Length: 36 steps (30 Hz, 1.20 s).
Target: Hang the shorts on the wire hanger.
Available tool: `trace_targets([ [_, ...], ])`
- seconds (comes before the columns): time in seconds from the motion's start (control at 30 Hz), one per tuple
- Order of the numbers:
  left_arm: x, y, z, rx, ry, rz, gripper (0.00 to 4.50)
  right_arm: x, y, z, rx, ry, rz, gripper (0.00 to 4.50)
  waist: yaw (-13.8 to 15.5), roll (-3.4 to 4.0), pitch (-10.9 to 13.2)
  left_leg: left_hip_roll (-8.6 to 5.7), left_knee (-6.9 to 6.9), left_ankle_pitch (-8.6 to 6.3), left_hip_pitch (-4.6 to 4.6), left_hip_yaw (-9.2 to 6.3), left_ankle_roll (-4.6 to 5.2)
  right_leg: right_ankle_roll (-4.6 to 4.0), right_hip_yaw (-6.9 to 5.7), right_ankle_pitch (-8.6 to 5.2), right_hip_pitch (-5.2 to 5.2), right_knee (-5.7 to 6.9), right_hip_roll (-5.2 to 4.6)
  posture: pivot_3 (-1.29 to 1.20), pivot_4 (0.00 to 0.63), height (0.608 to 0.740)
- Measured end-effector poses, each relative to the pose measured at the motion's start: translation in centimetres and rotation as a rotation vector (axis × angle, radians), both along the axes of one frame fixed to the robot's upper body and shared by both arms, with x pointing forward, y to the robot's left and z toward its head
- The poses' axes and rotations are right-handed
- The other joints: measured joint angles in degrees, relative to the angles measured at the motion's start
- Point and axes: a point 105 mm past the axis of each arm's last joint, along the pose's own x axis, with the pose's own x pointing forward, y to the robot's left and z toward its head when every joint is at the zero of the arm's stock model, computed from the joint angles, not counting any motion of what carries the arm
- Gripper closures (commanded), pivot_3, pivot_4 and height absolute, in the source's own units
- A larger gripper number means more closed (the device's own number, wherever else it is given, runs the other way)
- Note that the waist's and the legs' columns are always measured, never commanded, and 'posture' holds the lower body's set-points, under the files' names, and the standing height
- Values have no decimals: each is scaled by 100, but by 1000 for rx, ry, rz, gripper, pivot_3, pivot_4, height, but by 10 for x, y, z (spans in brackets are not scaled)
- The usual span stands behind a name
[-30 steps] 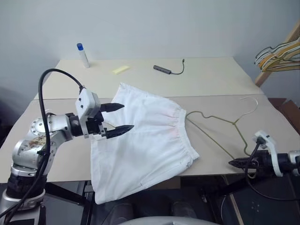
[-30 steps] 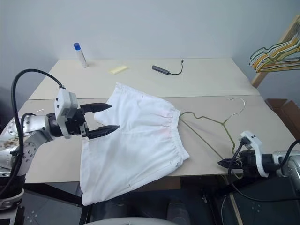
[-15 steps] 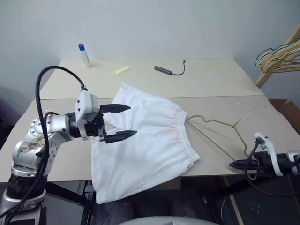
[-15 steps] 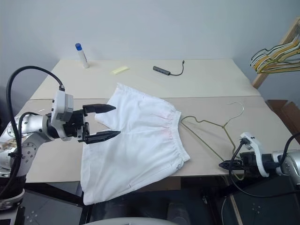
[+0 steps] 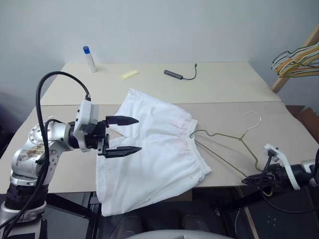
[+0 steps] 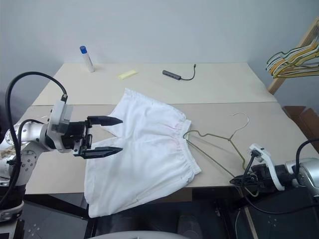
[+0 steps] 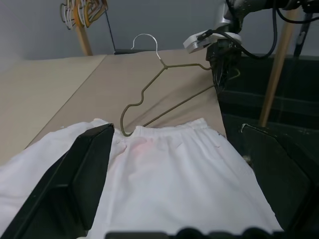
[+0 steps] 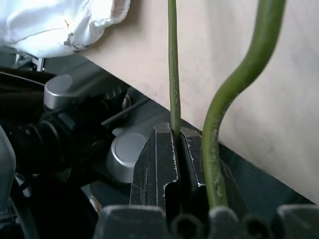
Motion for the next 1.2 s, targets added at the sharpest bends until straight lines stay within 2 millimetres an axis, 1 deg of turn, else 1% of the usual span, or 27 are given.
trace_targets([
  [0.17, 2, -2, 5, -11, -40, 2, 37, 1, -14, 2, -22, 10, -54, 4500, 29, 0, 7, 0, -1, -3, -2, 0, 5, 0, 0, 0, -1, -2, 0, 40, 19, 740],
  [0.33, 1, 0, 3, 18, -31, -9, 37, 1, -21, 6, -45, 6, -73, 4500, 54, 1, 10, 1, -1, -4, -1, 1, 6, 0, 1, 0, -2, -3, 0, 32, 22, 740],
  [0.4, 1, 1, 0, 42, -19, -5, 37, 5, -18, 4, -40, -2, -69, 4500, 46, 2, 10, 2, -2, -4, 1, 2, 6, 0, 3, 0, -1, -2, 0, 33, 21, 740],
  [0.53, 5, -1, -3, 50, 22, 19, 37, 20, -2, 1, 0, -41, -48, 4500, 30, 5, 14, 1, -2, -4, 0, 0, 6, 0, 2, 0, -2, -2, 1, 38, 18, 740],
  [0.67, 8, -1, -5, 51, 44, 56, 37, 31, 0, -3, -11, -50, -69, 4500, 62, 7, 18, 1, -3, -6, -7, 0, 8, 1, 1, 0, -4, -8, 0, 56, 13, 740],
  [0.83, 8, -1, -5, 53, 42, 60, 37, 34, 2, -2, -6, -55, -60, 4500, 130, 8, 19, 1, -3, -8, -10, 2, 10, 1, -1, 0, -6, -13, 0, 66, 11, 740],
  [0.93, 9, -2, -4, 54, 37, 67, 37, 39, -3, -2, -22, -60, -91, 4500, 133, 8, 19, 0, -3, -8, -10, 3, 10, 2, 0, 1, -5, -13, 0, 72, 13, 740],
  [1.03, 8, -3, -3, 56, 31, 65, 37, 40, -8, -1, -25, -65, -113, 4500, 142, 9, 19, 1, -4, -9, -13, 1, 11, 2, -2, 0, -6, -15, 0, 77, 16, 740],
  [1.13, 7, -3, -4, 58, 30, 64, 37, 36, -18, 2, -38, -66, -145, 4500, 160, 10, 21, 0, -4, -9, -16, 1, 11, 2, -3, 1, -7, -17, 0, 74, 17, 740],
  [1.2, 6, -2, -6, 62, 36, 67, 37, 28, -28, 2, -57, -52, -170, 4500, 173, 10, 21, 1, -4, -10, -15, 1, 12, 2, -3, 1, -6, -18, 0, 74, 17, 740],
])
